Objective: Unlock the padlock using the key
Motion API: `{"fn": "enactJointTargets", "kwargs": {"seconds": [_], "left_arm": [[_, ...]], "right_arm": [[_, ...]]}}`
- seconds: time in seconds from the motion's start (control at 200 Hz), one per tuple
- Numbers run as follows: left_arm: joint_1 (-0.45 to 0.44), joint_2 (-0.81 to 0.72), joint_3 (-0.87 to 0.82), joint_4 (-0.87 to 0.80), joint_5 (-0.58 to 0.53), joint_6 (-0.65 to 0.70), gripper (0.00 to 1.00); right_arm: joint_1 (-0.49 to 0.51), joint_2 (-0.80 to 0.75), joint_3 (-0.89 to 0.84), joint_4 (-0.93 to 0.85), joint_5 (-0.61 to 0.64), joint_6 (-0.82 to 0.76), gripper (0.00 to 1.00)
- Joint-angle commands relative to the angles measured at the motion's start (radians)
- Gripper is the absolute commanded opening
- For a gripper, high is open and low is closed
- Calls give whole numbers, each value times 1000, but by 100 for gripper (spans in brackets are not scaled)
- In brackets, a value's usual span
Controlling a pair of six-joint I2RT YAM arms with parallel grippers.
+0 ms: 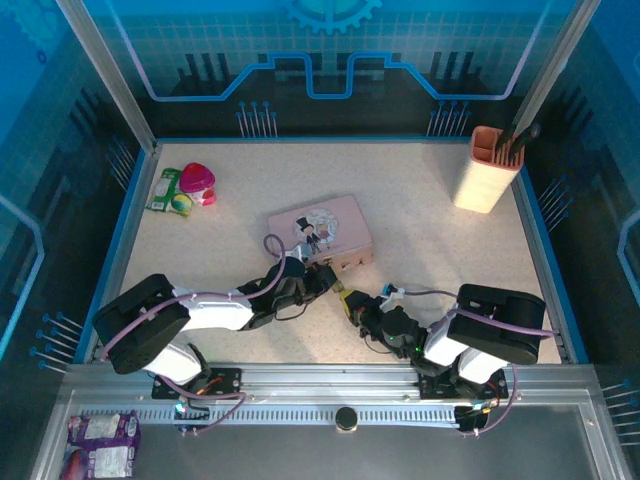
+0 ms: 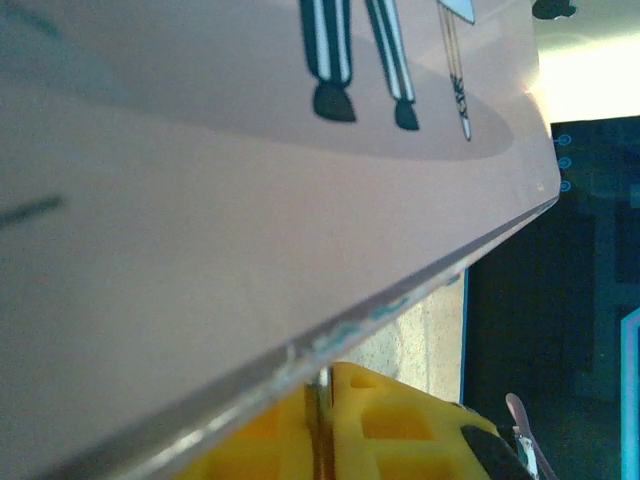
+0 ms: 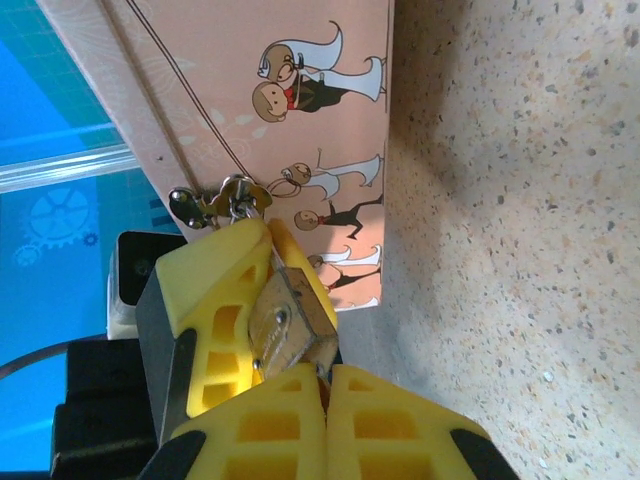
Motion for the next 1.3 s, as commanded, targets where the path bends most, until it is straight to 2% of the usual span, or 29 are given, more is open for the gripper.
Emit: {"fn": "enactJointTargets", "kwargs": {"seconds": [0.0,0.265,0.485,0.54,0.615,0.705,0.79,0.871,0.961,1.121,1.186,1.291], "left_arm": [[-40,-3,60,96,71,-25,0],[-58,-15,68,62,63,-18,0],[-45,-73,76,-99,7,11,0],[-34,-82,70,-115,-2,11,0],[-26,-87,63,-123,-16,10,0],[-18,-82,63,-127,-19,9,0],[-9,-73,60,-119,-14,3,0],[-3,-70,60,-122,-12,0,0],[7,-70,60,-129,-6,0,0],[17,-83,64,-152,1,7,0],[19,-84,65,-156,6,4,0],[20,-89,59,-149,8,-10,0]], "right_arm": [[8,10,47,62,0,7,0],[-19,10,59,59,-39,-19,0],[-59,-35,36,-60,-136,-33,22],[-82,-75,47,-143,-211,-51,27],[-83,-160,64,-323,-246,-82,36],[-82,-298,84,-532,-257,-153,46],[-80,-470,125,-846,-230,-225,57],[-75,-607,182,-1142,-189,-314,60],[-70,-730,212,-1323,-135,-451,58],[-59,-833,329,-1545,-127,-870,44],[-20,-839,363,-1584,-94,-1038,43],[78,-805,378,-1580,28,-1250,40]]}}
